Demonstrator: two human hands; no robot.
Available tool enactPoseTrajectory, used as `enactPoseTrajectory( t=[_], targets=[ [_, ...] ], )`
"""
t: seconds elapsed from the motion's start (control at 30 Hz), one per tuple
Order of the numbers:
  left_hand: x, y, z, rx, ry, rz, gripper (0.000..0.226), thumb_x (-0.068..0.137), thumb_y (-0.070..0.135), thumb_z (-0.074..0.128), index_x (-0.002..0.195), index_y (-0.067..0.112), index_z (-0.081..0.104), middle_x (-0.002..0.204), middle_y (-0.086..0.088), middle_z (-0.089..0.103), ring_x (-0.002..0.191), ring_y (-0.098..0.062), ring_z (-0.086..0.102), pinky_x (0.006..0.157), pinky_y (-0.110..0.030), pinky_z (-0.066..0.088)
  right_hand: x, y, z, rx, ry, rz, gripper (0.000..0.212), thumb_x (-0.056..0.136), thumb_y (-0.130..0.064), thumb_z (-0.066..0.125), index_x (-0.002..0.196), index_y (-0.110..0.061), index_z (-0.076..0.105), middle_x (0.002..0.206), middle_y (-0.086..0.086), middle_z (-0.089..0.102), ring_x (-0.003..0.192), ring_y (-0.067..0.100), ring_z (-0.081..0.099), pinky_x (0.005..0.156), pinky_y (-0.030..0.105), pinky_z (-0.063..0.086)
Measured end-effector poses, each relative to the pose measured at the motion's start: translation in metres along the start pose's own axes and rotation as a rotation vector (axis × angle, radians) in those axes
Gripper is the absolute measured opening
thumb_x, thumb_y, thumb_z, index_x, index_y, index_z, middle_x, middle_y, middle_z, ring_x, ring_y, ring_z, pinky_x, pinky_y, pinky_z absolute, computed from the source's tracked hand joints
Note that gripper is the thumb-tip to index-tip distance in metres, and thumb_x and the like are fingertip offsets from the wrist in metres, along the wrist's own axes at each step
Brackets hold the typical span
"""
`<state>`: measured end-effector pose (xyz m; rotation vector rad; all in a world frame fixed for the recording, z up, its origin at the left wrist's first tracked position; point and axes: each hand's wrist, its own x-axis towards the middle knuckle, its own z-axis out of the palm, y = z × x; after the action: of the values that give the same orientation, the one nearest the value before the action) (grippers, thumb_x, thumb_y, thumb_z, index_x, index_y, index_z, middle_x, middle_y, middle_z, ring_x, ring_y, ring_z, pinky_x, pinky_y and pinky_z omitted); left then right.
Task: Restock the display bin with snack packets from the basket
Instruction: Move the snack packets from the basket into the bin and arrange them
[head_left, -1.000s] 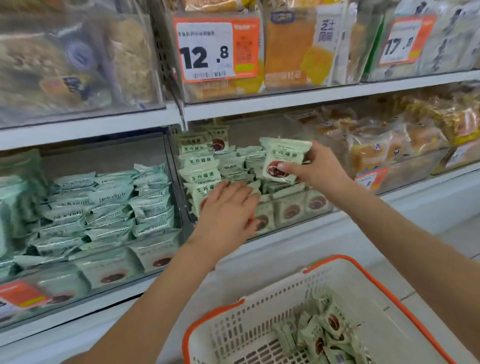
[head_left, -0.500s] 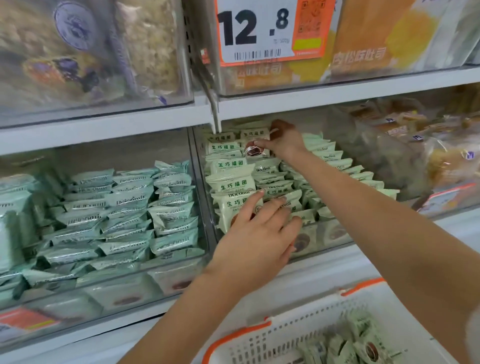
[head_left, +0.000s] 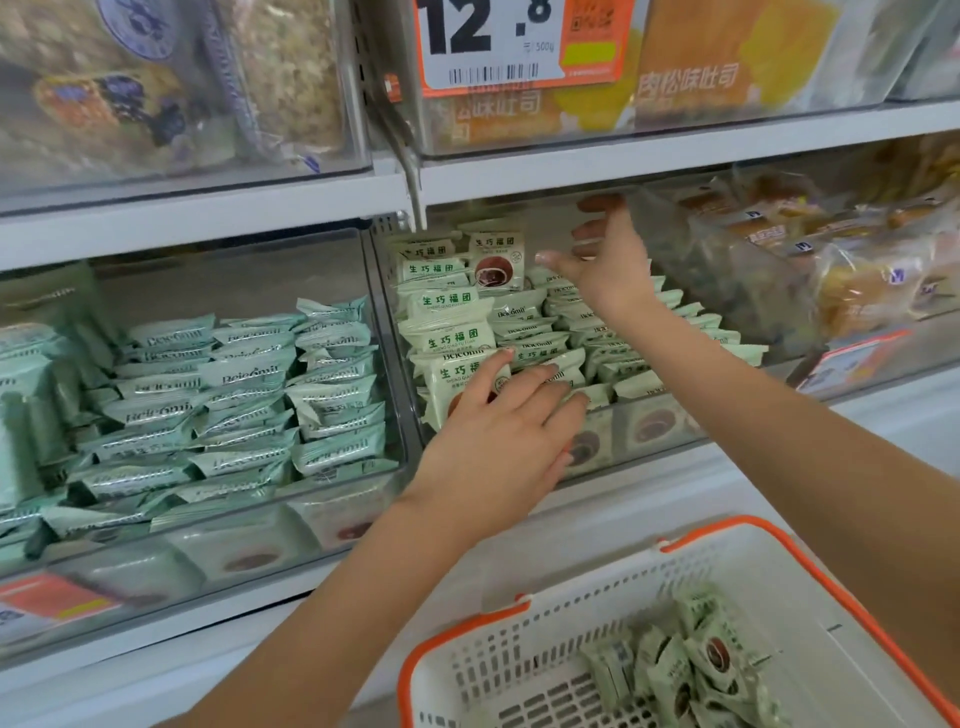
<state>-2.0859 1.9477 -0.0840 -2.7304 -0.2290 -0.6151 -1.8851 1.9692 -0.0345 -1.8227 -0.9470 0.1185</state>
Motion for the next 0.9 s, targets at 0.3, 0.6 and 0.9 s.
enactPoseTrajectory(
  t=[0.3, 0.6, 0.9],
  targets=[
    [-0.017, 0.058, -0.003, -0.245, 0.224, 0.171, 0.034, 0.075, 0.007, 0.064, 0.108, 0.007, 0.066, 0.105, -0.006, 0.067, 0.102, -0.026, 0.059, 0.096, -0.036, 0.038, -0.189, 0.058, -0.096, 0.13, 0.331, -0.104, 0.024, 0.084, -0.011, 0.07, 0.093, -0.022, 0.05, 0.086, -0.017, 0.059, 0.083, 0.009, 0.059, 0.079, 0.027, 0.051],
    [-0.098, 0.13, 0.065, -0.318, -0.556, 0.108, 0.039, 0.089, 0.002, 0.041, 0.125, 0.013, 0.052, 0.115, -0.004, 0.058, 0.11, -0.025, 0.049, 0.1, -0.034, 0.026, -0.317, 0.241, -0.098, -0.659, -0.431, 0.485, 0.046, 0.085, -0.031, 0.068, 0.124, -0.02, 0.046, 0.123, 0.005, 0.055, 0.109, 0.025, 0.051, 0.086, 0.033, 0.044],
    [-0.134, 0.175, 0.124, -0.619, -0.834, -0.272, 0.042, 0.094, 0.015, 0.046, 0.135, 0.026, 0.043, 0.124, -0.004, 0.056, 0.113, -0.025, 0.05, 0.099, -0.035, 0.032, -0.335, 0.289, -0.068, -0.871, -0.543, 0.415, 0.091, 0.082, -0.042, 0.068, 0.149, -0.024, 0.011, 0.156, 0.006, 0.018, 0.141, 0.03, 0.02, 0.11, 0.046, 0.031]
  ],
)
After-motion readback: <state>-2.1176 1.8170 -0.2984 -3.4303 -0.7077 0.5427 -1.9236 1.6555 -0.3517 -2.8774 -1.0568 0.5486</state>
